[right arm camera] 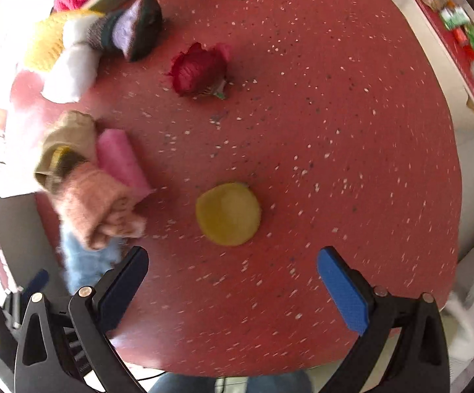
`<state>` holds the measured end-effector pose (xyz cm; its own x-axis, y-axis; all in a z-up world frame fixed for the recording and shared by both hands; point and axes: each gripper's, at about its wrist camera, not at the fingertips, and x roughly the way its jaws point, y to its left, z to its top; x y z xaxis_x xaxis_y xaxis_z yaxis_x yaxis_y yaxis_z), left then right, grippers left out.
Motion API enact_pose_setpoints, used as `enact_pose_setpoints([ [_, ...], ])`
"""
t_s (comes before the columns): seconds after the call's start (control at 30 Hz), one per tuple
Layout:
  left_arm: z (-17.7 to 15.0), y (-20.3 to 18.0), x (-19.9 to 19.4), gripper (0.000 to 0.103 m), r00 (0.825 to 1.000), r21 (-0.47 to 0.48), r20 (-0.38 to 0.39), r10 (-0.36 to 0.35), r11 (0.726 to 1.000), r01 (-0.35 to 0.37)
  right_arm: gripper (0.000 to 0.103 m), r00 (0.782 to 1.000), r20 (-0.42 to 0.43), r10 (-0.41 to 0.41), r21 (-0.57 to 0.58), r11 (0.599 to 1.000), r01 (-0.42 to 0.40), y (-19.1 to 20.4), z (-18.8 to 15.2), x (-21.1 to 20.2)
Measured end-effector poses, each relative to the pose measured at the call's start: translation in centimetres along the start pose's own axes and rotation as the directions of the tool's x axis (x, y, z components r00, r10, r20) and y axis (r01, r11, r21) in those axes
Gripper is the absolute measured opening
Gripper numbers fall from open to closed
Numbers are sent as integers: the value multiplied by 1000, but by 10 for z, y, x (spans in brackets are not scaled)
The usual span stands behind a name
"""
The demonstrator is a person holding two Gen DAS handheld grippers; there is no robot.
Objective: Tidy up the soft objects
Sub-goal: 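Move both tools back toward the blue fluffy slipper on the table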
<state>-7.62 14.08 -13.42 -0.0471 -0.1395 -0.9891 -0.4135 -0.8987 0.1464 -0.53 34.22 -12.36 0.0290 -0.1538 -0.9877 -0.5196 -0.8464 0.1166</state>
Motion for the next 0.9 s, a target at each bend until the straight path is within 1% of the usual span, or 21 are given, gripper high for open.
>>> enact_pose_setpoints([
  [0.17,9,3,18,102,1000,-47,-12,-4,999,4,103,998,-37,-56,-63,997,54,7,8,29],
  [0.3,13,5,27,102,1000,-56,-9,-21,998,20,103,993,-24,-112,-113,988,109,18,14,48],
  [0.4,17,1,34,102,999,-43,-12,-33,999,33,103,991,-24,-130,-129,984,126,26,23,63],
  [0.47,20,-2,35,103,998,-46,-1,-57,997,57,103,988,-10,-154,-150,977,151,35,25,66],
  [0.53,23,-6,36,103,997,-54,0,-82,995,82,103,988,7,-156,-187,970,154,40,27,67],
  [0.6,26,-8,41,103,990,-77,-24,-140,987,138,103,989,22,-148,-201,968,149,42,27,68],
  [0.8,26,-11,43,103,990,-78,-17,-137,988,136,103,989,27,-146,-200,969,149,50,30,73],
  [0.83,24,-10,44,103,990,-78,-21,-138,988,136,103,989,24,-148,-202,968,149,51,31,74],
  [0.9,27,-12,45,103,990,-80,-51,-134,988,130,101,989,15,-150,-207,967,150,38,29,73],
])
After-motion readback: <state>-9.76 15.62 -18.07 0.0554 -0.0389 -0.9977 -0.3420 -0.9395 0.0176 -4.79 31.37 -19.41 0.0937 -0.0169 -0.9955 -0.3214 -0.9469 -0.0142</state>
